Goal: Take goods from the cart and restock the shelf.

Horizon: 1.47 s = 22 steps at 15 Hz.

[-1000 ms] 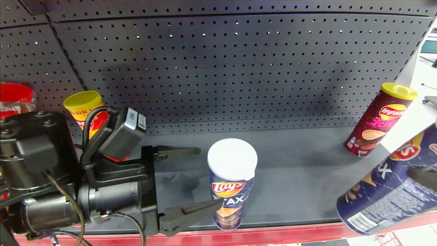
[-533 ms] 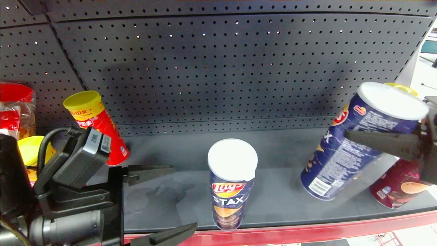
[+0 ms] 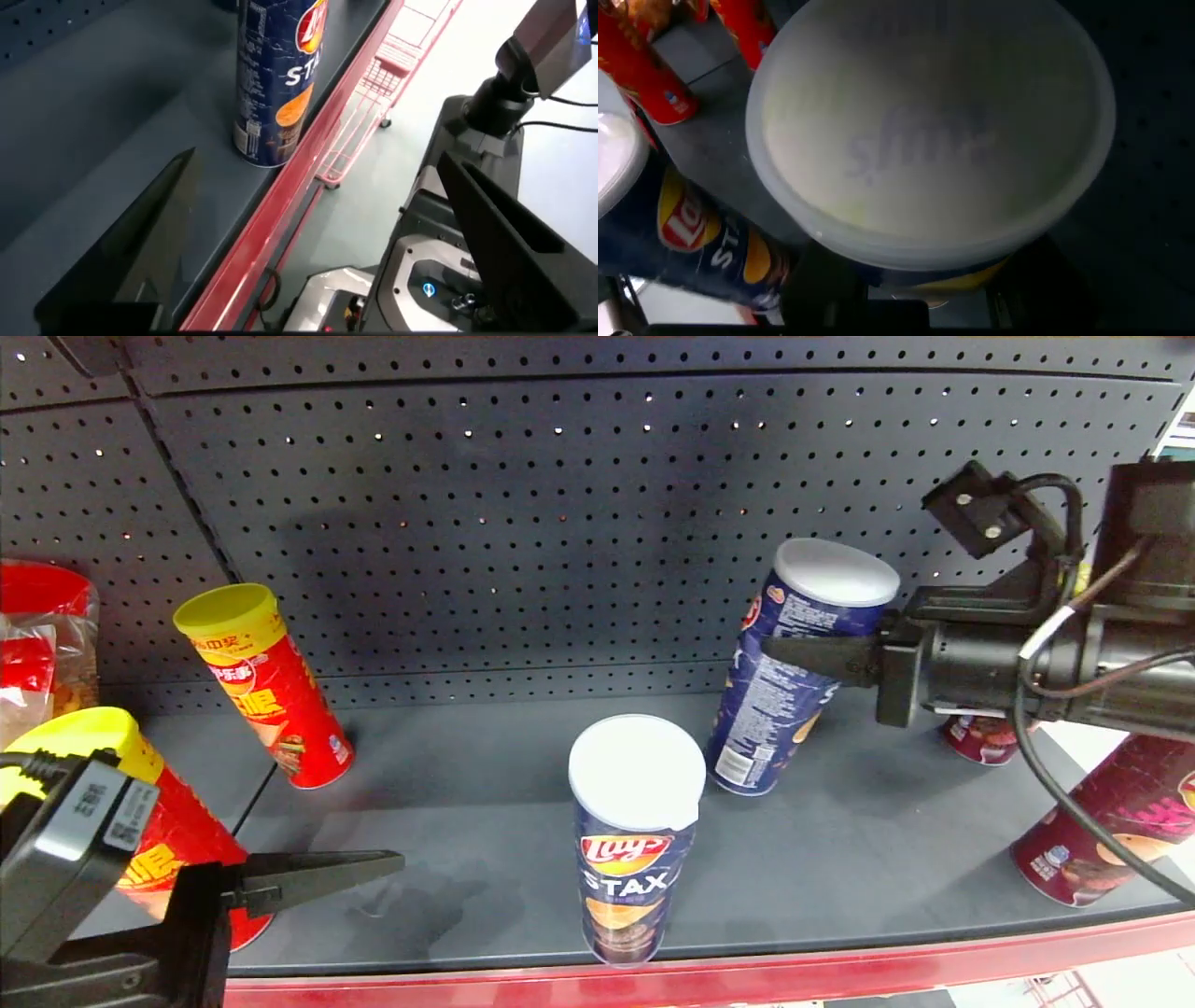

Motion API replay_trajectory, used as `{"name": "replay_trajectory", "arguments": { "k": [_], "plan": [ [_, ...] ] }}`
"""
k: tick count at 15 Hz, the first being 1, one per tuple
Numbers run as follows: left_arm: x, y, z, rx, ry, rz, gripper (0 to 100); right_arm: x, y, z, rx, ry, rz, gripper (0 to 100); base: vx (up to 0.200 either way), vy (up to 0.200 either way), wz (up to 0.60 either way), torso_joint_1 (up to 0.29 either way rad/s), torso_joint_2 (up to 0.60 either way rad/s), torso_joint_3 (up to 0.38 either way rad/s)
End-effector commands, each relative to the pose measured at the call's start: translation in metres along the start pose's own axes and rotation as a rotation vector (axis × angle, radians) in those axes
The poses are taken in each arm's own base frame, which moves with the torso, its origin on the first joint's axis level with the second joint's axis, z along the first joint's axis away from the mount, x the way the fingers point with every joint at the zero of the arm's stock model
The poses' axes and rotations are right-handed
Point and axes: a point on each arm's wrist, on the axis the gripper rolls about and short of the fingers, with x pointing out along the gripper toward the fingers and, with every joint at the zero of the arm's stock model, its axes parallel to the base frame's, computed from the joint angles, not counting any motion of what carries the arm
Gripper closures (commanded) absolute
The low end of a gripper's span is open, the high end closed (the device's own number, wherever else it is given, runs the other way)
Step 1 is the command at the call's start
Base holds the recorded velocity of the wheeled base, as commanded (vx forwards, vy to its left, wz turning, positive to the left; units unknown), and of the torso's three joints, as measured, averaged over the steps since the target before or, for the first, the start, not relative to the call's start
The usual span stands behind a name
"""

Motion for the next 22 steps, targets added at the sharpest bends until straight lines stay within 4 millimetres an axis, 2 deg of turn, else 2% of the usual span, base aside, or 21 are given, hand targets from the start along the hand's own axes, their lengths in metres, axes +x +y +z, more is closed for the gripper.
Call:
{"name": "replay_trajectory", "arguments": {
  "k": [1, 5, 8, 15, 22],
  "plan": [
    [-0.006, -0.003, 0.0, 0.008, -0.016, 0.016, 0, 0.035, -0.001, -0.008, 0.008, 0.037, 0.039, 100, 0.0, 0.0, 0.0, 0.0, 0.0, 0.0],
    [-0.008, -0.003, 0.0, 0.009, -0.019, 0.047, 0, 0.064, -0.001, -0.002, -0.005, 0.027, 0.065, 100, 0.0, 0.0, 0.0, 0.0, 0.0, 0.0],
    [-0.012, -0.004, -0.003, 0.002, -0.002, 0.074, 0, 0.081, 0.004, -0.011, -0.003, 0.056, 0.097, 100, 0.0, 0.0, 0.0, 0.0, 0.0, 0.0],
    [-0.012, -0.004, -0.004, 0.002, -0.002, 0.087, 0, 0.095, 0.011, -0.023, -0.02, 0.095, 0.131, 100, 0.0, 0.0, 0.0, 0.0, 0.0, 0.0],
    [-0.014, -0.005, -0.004, 0.004, -0.007, 0.088, 0, 0.098, 0.015, -0.02, -0.031, 0.085, 0.143, 100, 0.0, 0.0, 0.0, 0.0, 0.0, 0.0]
  ]
}}
